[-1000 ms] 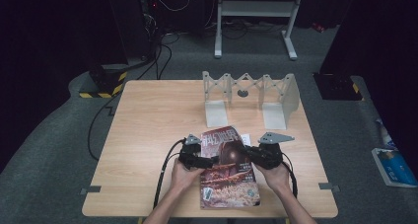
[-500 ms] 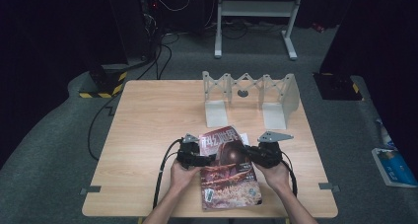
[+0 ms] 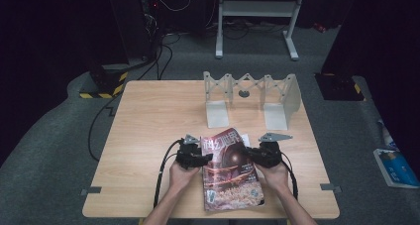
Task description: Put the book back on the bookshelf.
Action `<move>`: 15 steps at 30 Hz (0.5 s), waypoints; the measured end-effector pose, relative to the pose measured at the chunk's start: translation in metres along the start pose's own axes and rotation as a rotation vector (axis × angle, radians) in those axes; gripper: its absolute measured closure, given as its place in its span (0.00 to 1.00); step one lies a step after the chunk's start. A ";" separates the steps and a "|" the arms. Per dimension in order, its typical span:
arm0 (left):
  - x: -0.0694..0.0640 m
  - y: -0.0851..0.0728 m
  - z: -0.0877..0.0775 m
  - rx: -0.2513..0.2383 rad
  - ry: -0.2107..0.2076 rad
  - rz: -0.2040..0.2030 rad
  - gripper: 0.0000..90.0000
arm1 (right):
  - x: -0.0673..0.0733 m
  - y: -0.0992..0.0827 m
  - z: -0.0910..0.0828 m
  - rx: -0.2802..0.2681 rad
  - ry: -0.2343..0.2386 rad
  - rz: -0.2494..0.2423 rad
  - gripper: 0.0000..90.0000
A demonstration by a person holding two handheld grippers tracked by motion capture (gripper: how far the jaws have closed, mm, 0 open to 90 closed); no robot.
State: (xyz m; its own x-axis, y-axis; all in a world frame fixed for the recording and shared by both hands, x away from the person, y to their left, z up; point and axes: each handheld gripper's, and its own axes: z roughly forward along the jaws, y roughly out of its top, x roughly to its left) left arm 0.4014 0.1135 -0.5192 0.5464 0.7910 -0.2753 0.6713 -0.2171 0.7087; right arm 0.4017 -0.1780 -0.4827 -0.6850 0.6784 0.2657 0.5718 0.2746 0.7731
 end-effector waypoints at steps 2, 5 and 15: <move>-0.001 0.000 0.000 -0.005 -0.004 0.005 0.55 | -0.001 -0.001 0.001 0.004 -0.002 0.011 0.94; -0.002 0.000 -0.001 -0.015 -0.012 0.005 0.59 | -0.004 -0.004 0.002 0.004 -0.007 0.018 0.93; -0.002 0.001 -0.004 -0.026 -0.016 0.010 0.66 | -0.009 -0.010 0.006 0.034 -0.072 0.047 0.83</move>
State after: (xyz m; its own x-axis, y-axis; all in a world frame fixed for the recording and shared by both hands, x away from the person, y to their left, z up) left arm 0.3994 0.1138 -0.5156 0.5611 0.7796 -0.2781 0.6526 -0.2100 0.7280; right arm 0.4049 -0.1828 -0.4962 -0.6235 0.7379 0.2584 0.6184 0.2632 0.7405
